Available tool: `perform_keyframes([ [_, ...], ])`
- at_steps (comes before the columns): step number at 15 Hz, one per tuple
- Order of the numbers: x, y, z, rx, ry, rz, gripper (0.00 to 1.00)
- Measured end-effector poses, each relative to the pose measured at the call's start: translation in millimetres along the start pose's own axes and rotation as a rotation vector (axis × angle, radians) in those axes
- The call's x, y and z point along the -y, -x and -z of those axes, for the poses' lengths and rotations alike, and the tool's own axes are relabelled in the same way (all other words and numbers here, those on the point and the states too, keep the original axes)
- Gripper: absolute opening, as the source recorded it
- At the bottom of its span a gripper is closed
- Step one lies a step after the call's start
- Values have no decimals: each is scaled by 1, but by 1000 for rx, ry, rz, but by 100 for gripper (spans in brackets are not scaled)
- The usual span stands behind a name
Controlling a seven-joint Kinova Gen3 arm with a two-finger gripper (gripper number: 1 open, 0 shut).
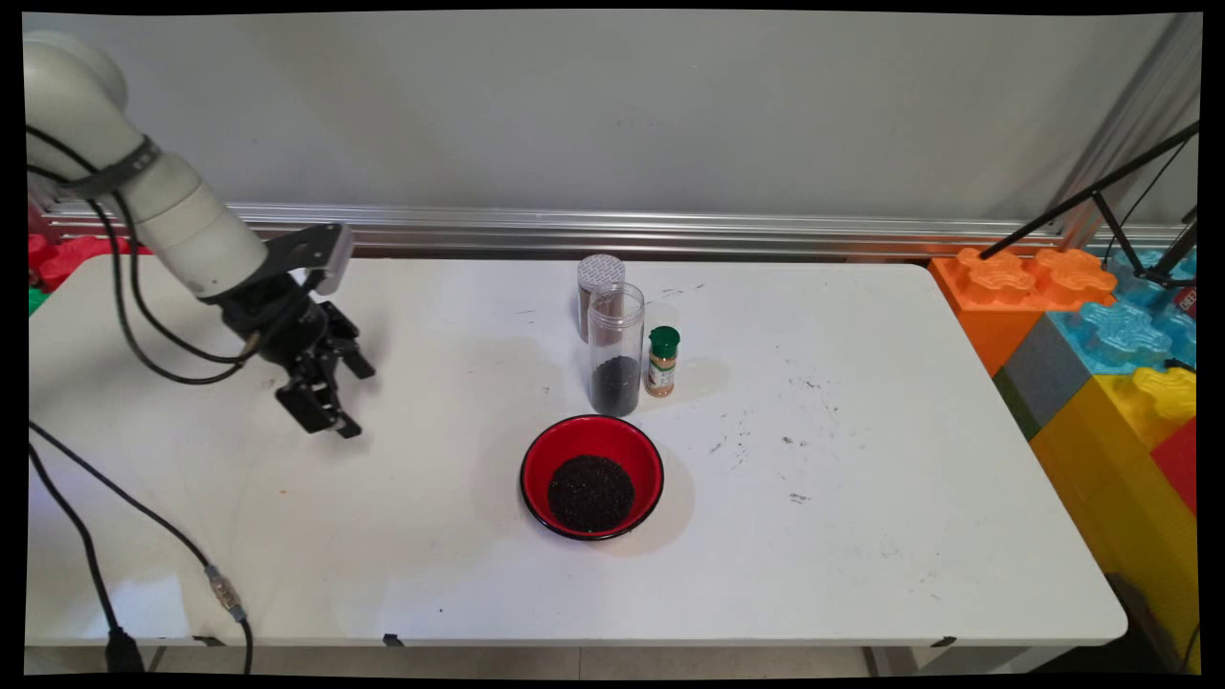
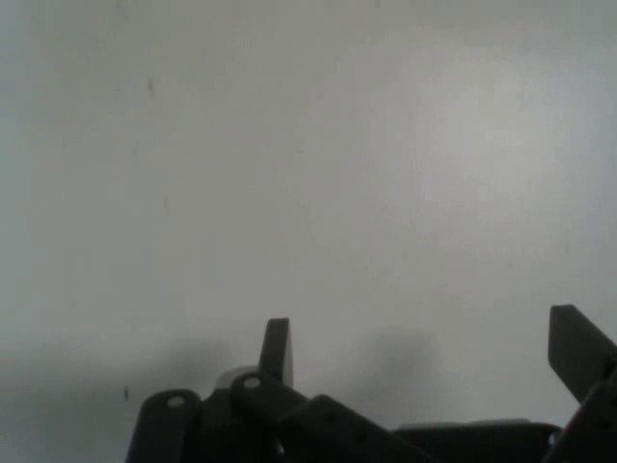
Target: Pick up the black seasoning powder from the table
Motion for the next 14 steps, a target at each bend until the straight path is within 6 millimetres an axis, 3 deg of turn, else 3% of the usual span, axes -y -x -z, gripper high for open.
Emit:
perform_keyframes([
  [10,19,-78,-23,-126,1,-94,100],
  [14,31,-98,-32,-167,1,-135,100],
])
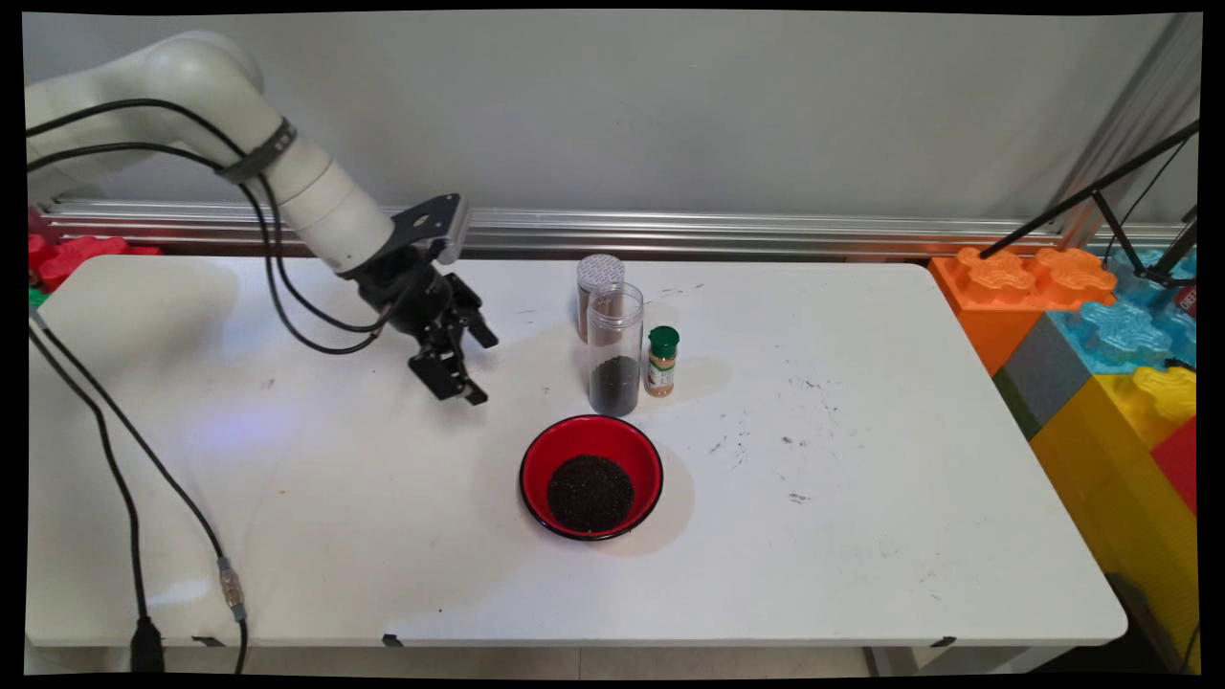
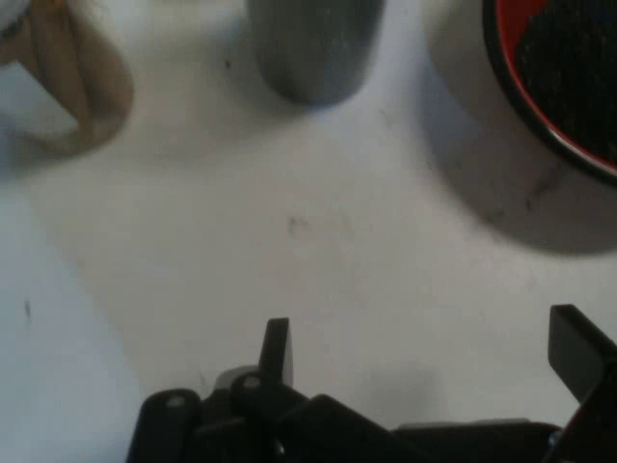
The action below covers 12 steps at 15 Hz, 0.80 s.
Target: Pick up the black seasoning powder from the table
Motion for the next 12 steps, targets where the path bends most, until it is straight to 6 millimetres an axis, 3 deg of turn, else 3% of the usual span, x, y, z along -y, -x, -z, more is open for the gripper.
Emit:
perform_keyframes([
  [12,38,-34,-44,-210,43,-155,100],
])
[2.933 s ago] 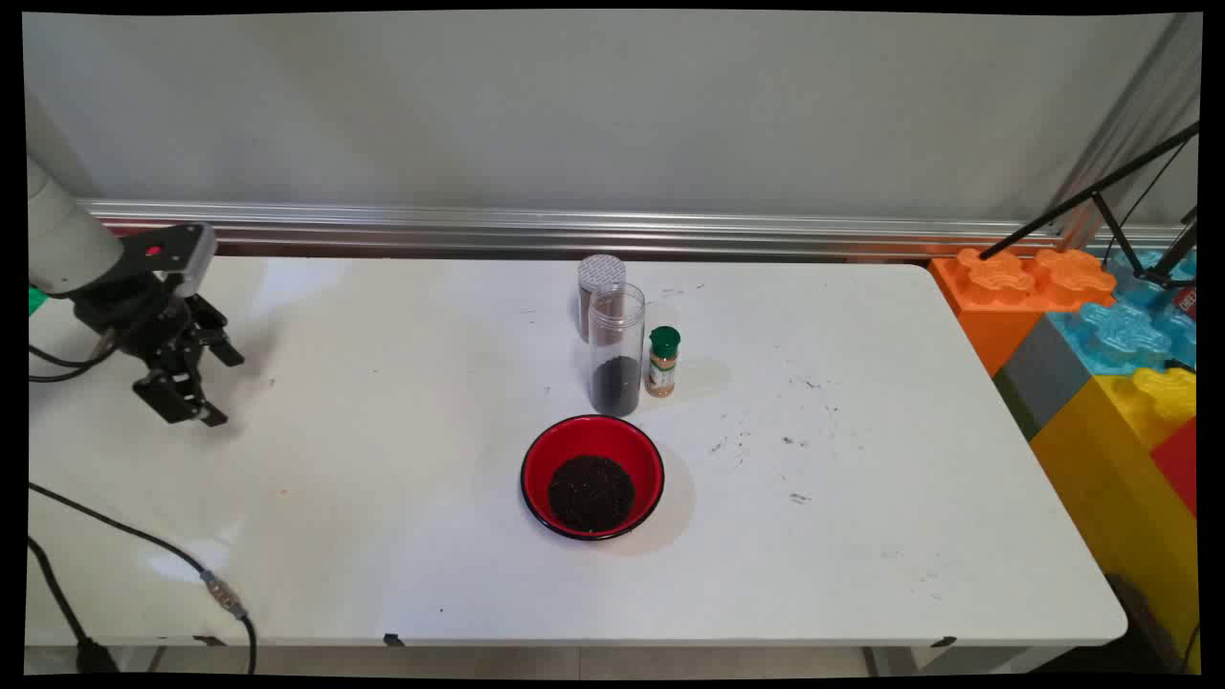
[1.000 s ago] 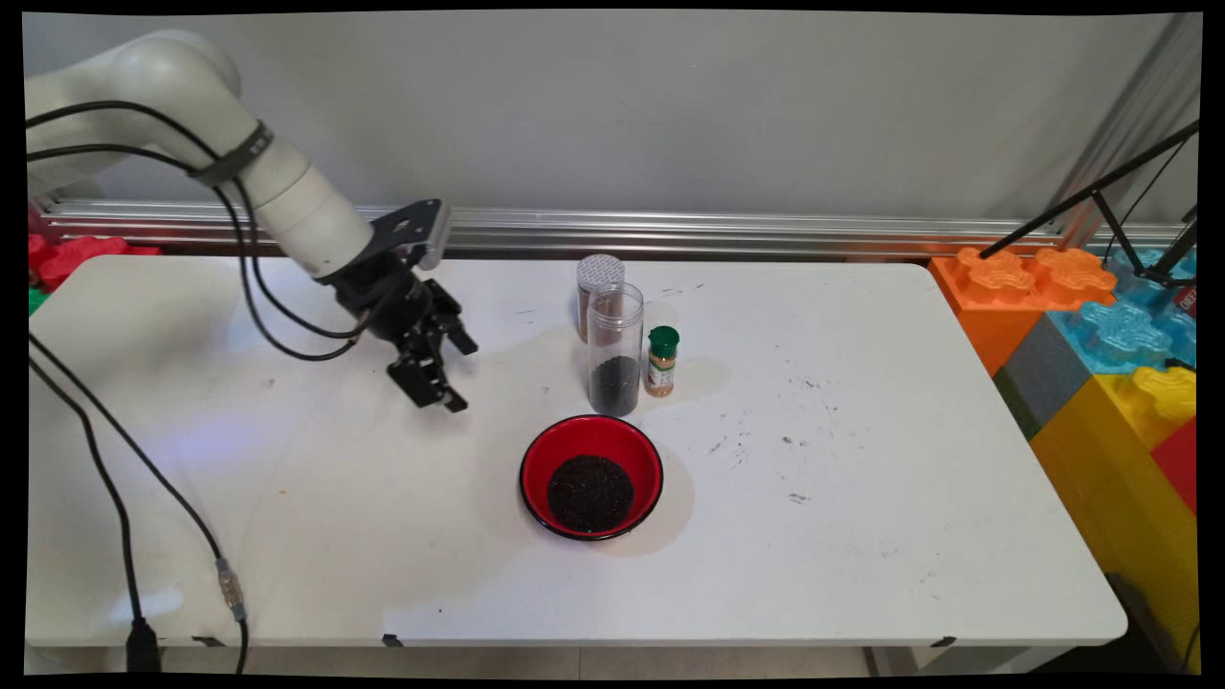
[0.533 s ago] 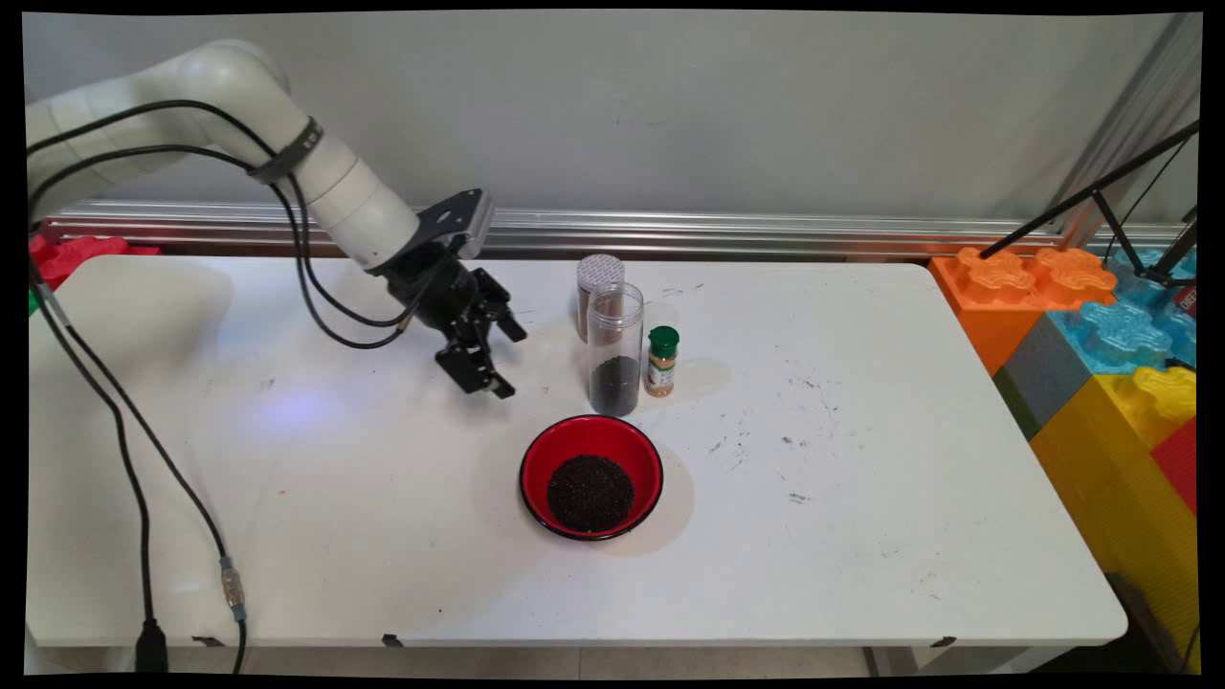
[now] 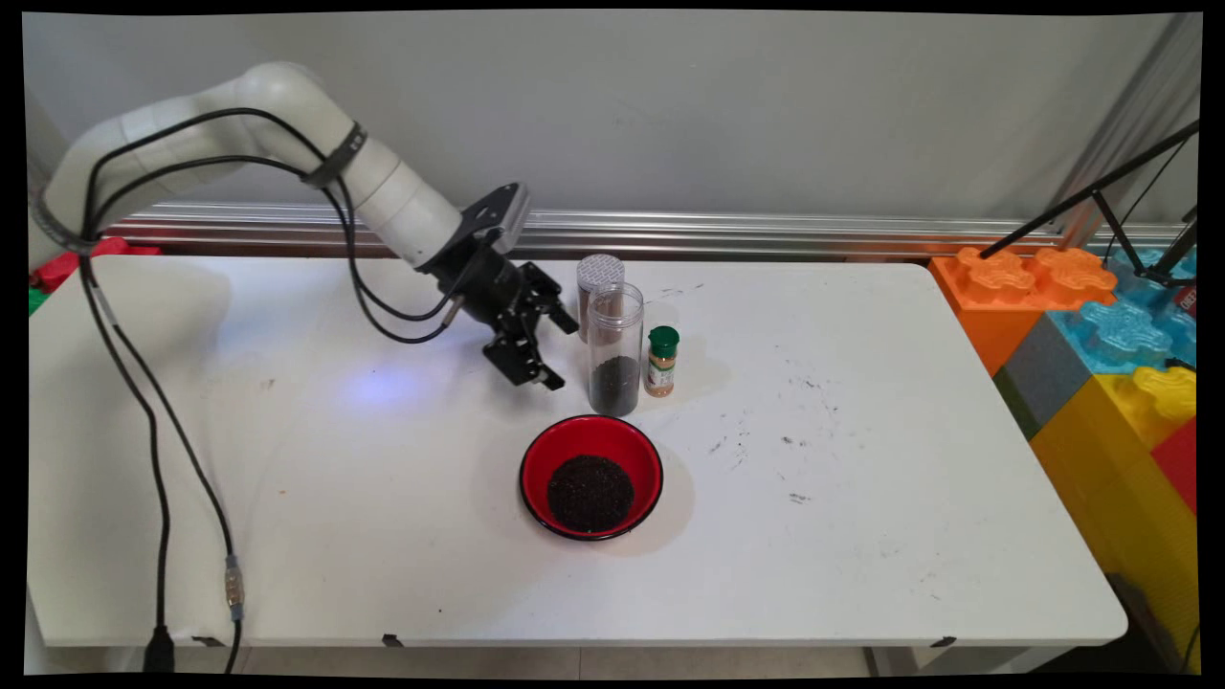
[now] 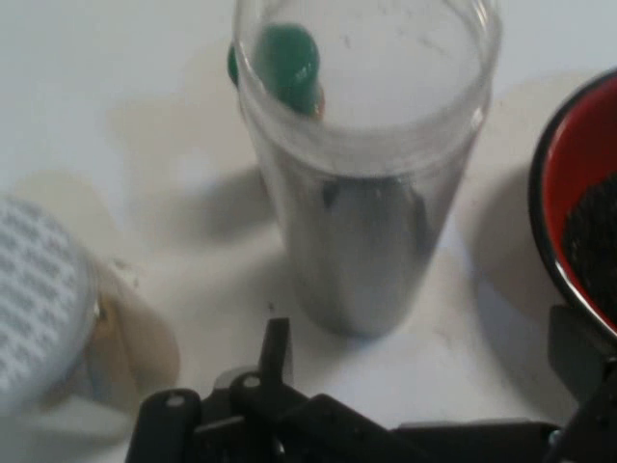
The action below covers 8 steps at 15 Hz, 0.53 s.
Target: Pick up the black seasoning powder from the table
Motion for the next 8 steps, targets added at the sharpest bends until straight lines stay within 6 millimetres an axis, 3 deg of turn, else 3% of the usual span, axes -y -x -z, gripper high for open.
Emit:
perform_keyframes([
  [8,27,0,-17,-95,13,-75,100],
])
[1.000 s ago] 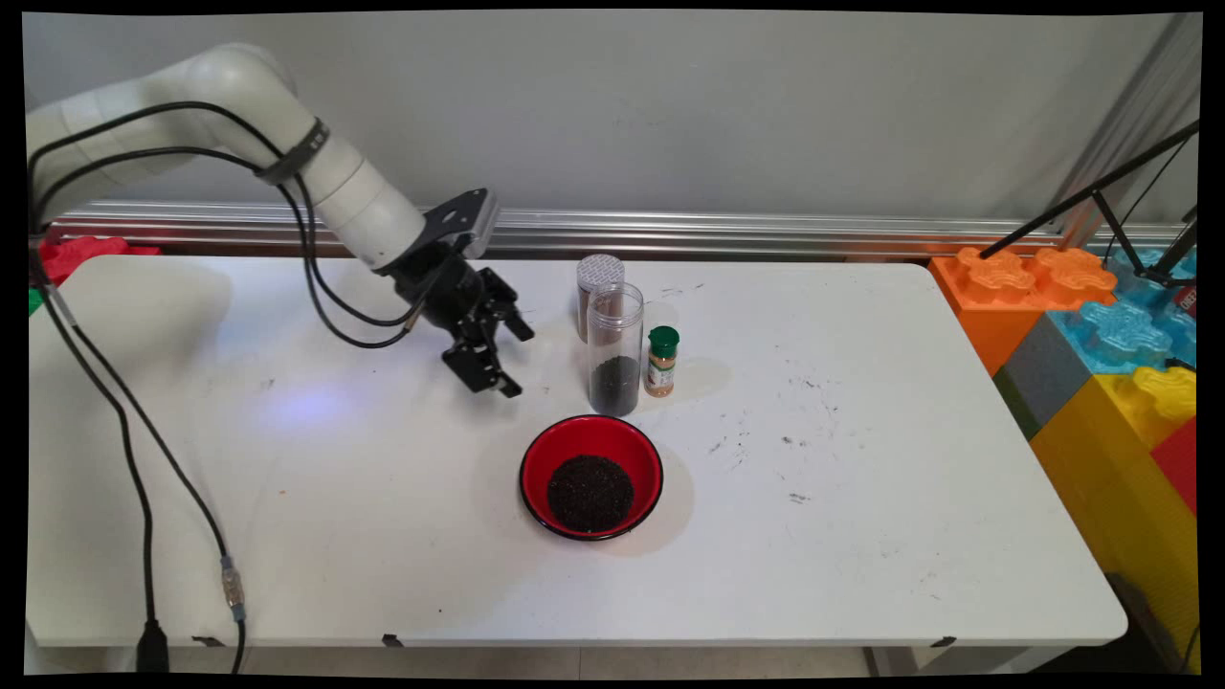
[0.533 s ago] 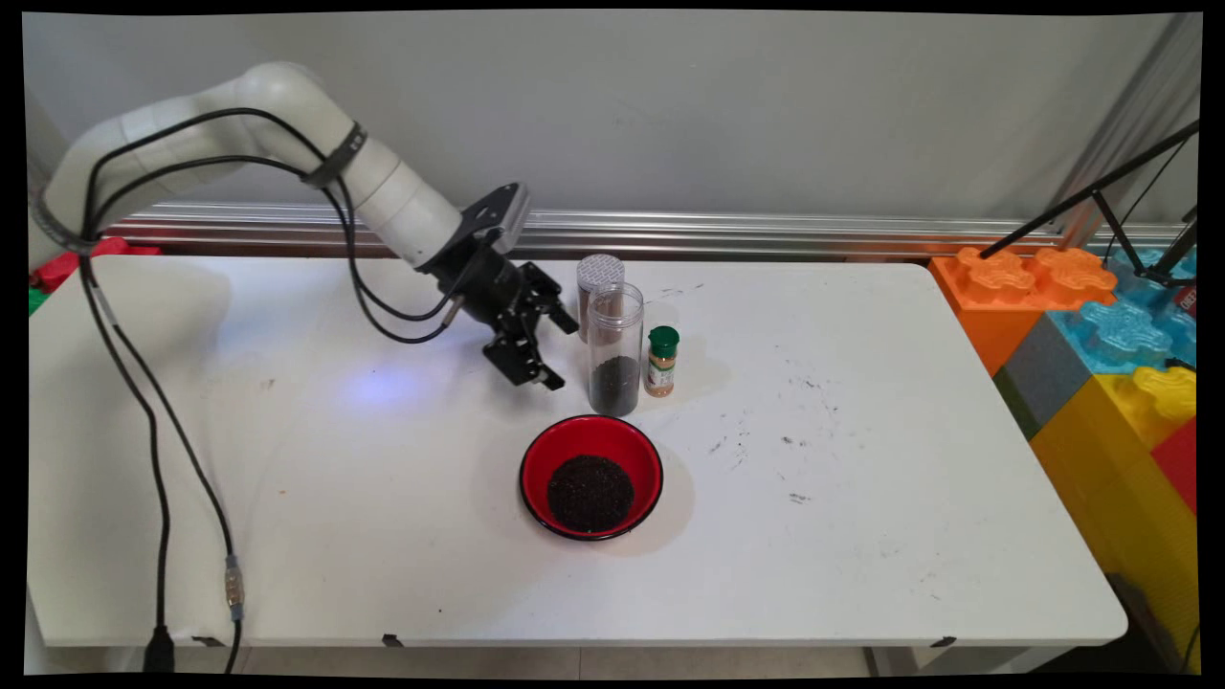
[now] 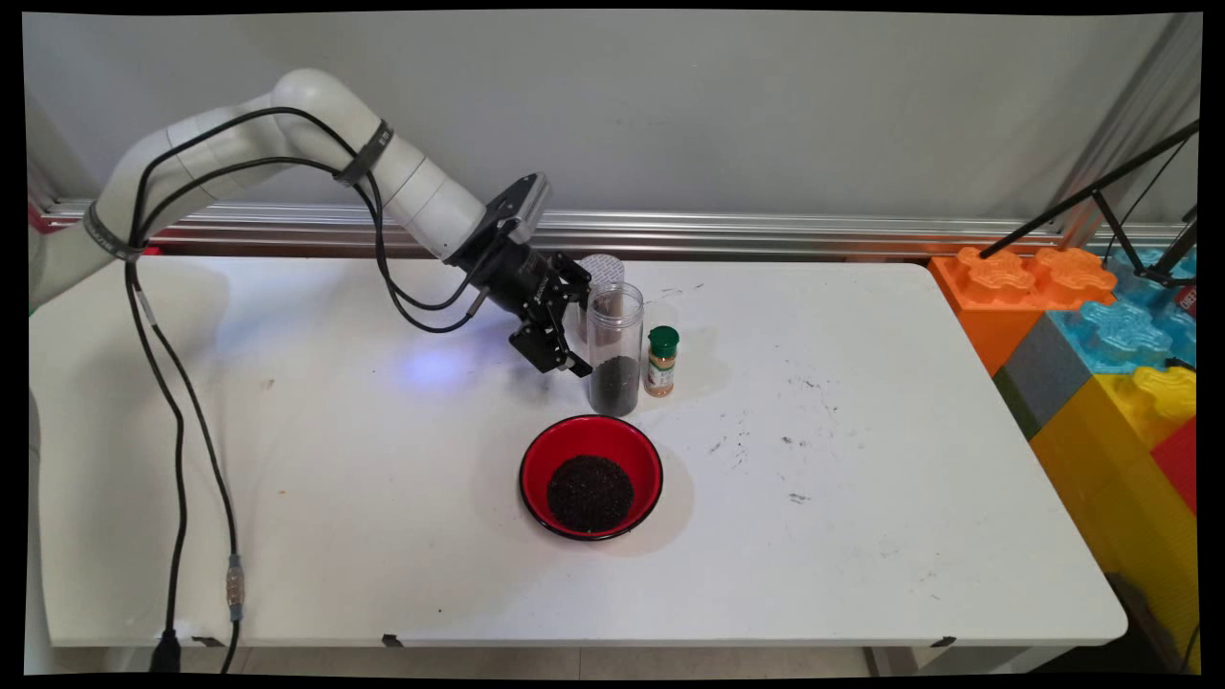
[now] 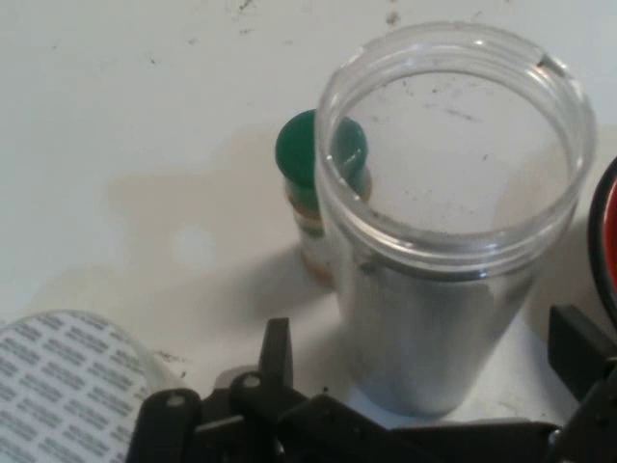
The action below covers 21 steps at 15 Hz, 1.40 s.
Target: Pick up the black seasoning powder from the table
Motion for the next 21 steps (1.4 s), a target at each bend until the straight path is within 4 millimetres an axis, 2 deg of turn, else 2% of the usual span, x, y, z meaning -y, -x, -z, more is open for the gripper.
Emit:
perform_keyframes([
  [8,7,17,3,-77,-3,25,100],
  [16,-1,34,7,-167,32,74,100],
  [21,-2,44,1,-234,8,81,100],
])
